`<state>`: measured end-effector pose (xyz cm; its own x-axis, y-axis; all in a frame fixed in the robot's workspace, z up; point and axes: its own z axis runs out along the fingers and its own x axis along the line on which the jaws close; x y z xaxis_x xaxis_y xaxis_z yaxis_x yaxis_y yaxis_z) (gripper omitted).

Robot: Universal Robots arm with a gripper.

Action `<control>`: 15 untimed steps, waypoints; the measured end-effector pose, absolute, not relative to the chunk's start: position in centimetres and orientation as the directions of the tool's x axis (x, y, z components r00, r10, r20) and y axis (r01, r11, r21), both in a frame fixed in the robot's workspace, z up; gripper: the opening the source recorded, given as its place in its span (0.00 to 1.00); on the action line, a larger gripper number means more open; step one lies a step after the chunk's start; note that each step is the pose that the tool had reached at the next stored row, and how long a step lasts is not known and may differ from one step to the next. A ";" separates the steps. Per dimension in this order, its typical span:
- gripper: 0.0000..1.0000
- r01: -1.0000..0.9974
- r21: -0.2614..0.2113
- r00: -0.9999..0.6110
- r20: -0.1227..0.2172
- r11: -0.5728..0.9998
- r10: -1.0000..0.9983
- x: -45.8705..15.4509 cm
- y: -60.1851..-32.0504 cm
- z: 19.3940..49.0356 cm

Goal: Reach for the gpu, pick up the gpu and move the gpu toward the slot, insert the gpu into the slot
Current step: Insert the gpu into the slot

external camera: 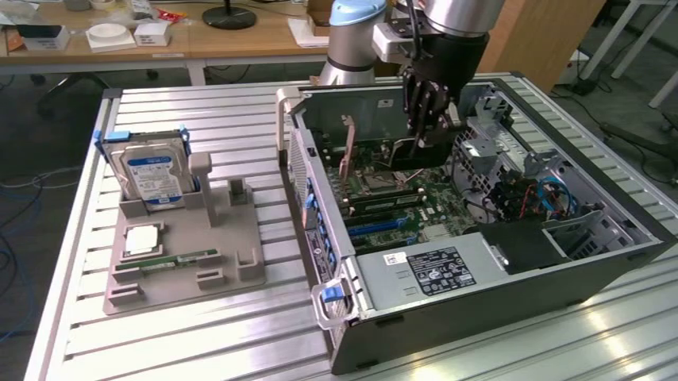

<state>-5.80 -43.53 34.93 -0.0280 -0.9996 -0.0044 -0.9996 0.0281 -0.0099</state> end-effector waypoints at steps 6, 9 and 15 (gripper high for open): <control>0.26 -1.000 -0.010 -0.028 -0.004 0.028 -1.000 -5.8 -43.5 34.8; 0.26 -1.000 -0.010 -0.028 -0.004 0.028 -1.000 -5.8 -43.5 34.8; 0.26 -1.000 -0.010 -0.028 -0.004 0.028 -1.000 -6.0 -43.5 34.7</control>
<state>-5.98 -43.53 34.69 -0.0280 -0.9996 -0.0045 -0.9996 0.0280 -0.0099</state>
